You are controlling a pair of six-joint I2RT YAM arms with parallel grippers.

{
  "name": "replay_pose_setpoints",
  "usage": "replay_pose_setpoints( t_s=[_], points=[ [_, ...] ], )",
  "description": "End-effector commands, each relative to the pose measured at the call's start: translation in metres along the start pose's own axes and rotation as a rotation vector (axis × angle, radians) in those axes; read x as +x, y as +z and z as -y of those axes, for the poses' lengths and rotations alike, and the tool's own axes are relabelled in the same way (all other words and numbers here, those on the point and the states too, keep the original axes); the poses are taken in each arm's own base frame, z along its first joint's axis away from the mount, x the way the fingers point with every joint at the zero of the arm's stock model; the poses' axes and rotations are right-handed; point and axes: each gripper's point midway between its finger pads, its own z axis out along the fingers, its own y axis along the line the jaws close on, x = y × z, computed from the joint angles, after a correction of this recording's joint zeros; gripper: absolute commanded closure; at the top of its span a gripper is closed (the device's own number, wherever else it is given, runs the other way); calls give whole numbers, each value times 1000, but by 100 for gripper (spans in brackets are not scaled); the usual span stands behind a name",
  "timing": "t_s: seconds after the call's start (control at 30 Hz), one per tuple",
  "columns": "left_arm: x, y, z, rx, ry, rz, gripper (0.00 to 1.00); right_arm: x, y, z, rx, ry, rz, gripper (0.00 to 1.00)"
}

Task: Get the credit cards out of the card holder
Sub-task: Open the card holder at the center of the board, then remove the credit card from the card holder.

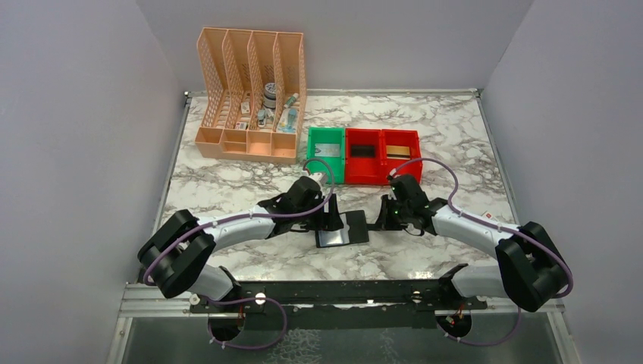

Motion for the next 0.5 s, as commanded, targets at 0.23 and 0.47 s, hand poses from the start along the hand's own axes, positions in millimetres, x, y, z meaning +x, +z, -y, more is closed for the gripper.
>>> replay_pose_setpoints(
  t_s=[0.23,0.47],
  points=[
    [-11,-14,-2,-56,3,40,24,-1,4,-5,-33,23,3,95],
    [-8,-9,4,-15,8,16,27,-2,4,-7,-40,21,3,95]
  ],
)
